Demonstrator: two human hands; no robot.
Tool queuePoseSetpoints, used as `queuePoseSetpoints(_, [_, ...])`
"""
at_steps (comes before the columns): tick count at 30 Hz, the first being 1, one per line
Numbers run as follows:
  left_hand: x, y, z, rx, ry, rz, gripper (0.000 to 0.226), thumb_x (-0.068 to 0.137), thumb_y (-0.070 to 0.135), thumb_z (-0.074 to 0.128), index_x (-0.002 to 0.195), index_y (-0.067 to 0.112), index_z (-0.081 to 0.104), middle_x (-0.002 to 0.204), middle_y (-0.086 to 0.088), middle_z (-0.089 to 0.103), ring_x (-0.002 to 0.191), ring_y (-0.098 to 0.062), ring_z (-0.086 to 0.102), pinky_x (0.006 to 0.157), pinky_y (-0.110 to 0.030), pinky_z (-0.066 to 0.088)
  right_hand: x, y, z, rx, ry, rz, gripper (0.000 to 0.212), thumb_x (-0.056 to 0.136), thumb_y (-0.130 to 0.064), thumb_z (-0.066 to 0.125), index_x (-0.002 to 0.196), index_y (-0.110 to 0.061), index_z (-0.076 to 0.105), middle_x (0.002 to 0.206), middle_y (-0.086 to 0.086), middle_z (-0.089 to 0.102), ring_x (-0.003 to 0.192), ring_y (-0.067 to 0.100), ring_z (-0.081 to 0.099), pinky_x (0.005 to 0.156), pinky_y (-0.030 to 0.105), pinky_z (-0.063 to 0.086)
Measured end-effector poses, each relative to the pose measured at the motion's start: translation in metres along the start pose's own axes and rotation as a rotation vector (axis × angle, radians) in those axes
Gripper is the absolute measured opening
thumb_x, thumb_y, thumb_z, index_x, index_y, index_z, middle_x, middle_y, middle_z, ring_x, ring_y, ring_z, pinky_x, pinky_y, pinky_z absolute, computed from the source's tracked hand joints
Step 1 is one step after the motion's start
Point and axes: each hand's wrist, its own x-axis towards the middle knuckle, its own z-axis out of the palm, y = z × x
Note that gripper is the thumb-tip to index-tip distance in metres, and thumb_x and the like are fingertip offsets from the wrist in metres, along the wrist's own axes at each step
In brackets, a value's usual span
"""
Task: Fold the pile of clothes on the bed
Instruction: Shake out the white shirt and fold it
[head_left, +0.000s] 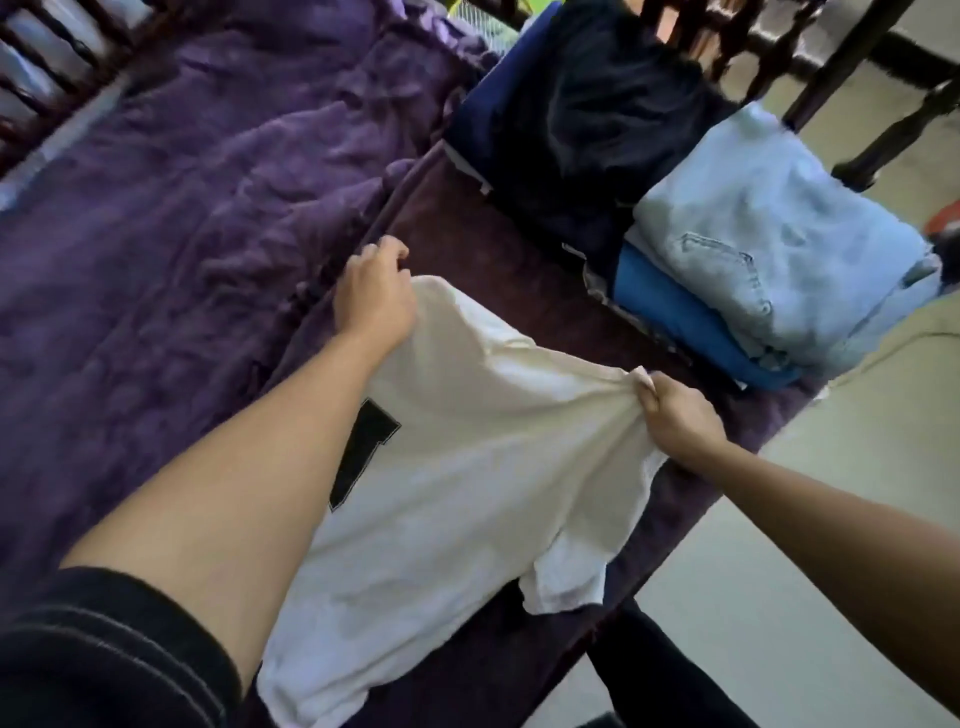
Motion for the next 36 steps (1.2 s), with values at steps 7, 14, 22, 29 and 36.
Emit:
queuePoseSetpoints(7, [-0.088,-0.101,-0.007,-0.050,-0.128,-0.369,0.023,0.091,0.011,0.049,0.111,0.013,0.059,0.111,-0.015,0.060,0.104,-0.036,0.055,0.085,-0.041,0.046,0.011,-0.060,0.013,-0.358,-0.038,-0.296,0.046,0.093,-0.039,0.047,0.137,-0.026,0.041,0.129,0.006,0.050,0.116,0.029,0.046,0.082,0.041,0.044])
queuePoseSetpoints(14, [-0.221,-0.218,-0.022,-0.117,-0.212,-0.841,0.025,0.091,0.016,0.050,0.114,0.012,0.059,0.112,-0.011,0.065,0.102,-0.034,0.058,0.085,-0.040,0.049,0.001,-0.192,0.055,-0.323,-0.159,-0.633,0.042,0.092,-0.035,0.051,0.131,-0.022,0.049,0.127,0.008,0.055,0.118,0.031,0.050,0.091,0.041,0.043])
queuePoseSetpoints(22, [-0.238,-0.326,0.045,-0.057,-0.074,-0.912,0.041,0.089,0.015,0.054,0.129,0.010,0.051,0.128,-0.023,0.047,0.112,-0.043,0.050,0.092,-0.046,0.044,0.102,-0.314,0.115,-0.408,0.137,-0.653,0.053,0.087,-0.033,0.062,0.131,-0.008,0.046,0.136,0.021,0.046,0.127,0.039,0.041,0.103,0.045,0.034])
queuePoseSetpoints(29, [-0.230,-0.330,0.071,-0.174,0.067,-0.952,0.057,0.086,0.016,0.059,0.139,0.013,0.039,0.140,-0.022,0.036,0.126,-0.041,0.038,0.099,-0.050,0.037,0.009,-0.199,0.123,-0.211,0.184,-1.048,0.010,0.082,0.003,0.062,0.084,-0.006,0.067,0.087,0.012,0.060,0.079,0.032,0.057,0.059,0.039,0.045])
queuePoseSetpoints(36, [-0.215,-0.348,0.070,-0.242,0.087,-1.025,0.061,0.086,0.025,0.062,0.141,0.016,0.036,0.138,-0.019,0.046,0.125,-0.040,0.043,0.101,-0.052,0.039,-0.046,-0.158,0.142,-0.276,0.041,-1.093,0.022,0.074,-0.013,0.078,0.095,-0.012,0.070,0.096,0.004,0.064,0.084,0.028,0.063,0.054,0.036,0.052])
